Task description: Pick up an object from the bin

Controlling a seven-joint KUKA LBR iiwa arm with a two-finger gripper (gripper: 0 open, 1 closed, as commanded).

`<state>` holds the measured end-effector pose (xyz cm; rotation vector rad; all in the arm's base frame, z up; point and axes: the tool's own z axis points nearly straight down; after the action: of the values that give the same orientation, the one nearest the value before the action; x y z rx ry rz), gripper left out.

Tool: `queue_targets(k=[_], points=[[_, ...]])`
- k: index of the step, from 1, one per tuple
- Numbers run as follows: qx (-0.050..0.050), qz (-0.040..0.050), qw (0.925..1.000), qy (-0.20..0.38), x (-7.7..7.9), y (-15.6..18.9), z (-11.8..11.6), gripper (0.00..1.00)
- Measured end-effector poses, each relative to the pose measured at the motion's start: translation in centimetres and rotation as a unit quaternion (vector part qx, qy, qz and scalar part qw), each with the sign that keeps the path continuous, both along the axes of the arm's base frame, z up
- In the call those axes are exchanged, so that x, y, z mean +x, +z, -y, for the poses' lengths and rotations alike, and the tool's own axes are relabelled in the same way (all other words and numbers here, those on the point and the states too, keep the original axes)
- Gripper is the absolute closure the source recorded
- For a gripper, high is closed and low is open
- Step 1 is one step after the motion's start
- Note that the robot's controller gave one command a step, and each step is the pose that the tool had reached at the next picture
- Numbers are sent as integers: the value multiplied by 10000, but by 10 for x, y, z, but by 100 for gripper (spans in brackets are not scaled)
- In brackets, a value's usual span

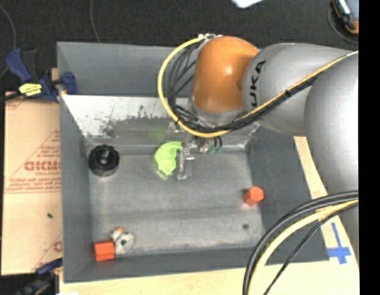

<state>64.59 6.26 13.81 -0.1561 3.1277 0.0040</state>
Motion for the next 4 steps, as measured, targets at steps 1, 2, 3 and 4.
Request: queue_targets(k=[1, 2, 3, 4], points=[[-21, -26, 9923, 1239, 8, -38, -3, 0], [-14, 22, 9908, 1352, 9, -67, -1, 0], [-25, 27, 9795, 2016, 9, -65, 0, 100], [-24, 27, 9795, 2015, 9, -65, 0, 100]])
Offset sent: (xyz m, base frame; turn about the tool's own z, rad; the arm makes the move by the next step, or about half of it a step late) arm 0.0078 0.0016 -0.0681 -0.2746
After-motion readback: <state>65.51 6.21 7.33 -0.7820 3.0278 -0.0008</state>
